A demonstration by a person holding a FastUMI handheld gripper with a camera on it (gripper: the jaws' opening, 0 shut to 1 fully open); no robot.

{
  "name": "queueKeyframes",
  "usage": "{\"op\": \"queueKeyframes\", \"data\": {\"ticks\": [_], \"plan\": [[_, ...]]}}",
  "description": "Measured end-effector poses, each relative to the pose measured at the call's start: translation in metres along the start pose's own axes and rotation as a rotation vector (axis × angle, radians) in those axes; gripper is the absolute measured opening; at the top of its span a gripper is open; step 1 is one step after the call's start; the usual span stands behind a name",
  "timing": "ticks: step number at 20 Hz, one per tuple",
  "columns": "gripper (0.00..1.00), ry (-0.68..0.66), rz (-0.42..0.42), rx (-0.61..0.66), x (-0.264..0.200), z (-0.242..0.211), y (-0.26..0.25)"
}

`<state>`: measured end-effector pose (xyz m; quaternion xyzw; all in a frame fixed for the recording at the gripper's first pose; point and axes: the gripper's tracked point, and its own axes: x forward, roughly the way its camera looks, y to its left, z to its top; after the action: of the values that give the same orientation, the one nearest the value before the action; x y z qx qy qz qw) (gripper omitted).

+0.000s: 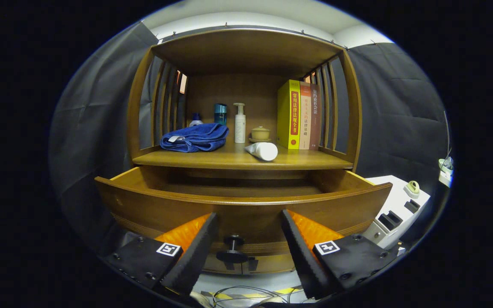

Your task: Pull open the drawer, take out the items inside it, and place them on the countertop above the cabinet.

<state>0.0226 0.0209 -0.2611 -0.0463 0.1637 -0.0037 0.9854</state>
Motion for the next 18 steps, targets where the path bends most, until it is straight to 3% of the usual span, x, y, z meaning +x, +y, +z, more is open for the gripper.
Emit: {"op": "queueKeyframes", "data": {"ticks": [18], "plan": [[0.98, -0.012, 0.003, -0.005, 0.106, 0.022, 0.002]]}}
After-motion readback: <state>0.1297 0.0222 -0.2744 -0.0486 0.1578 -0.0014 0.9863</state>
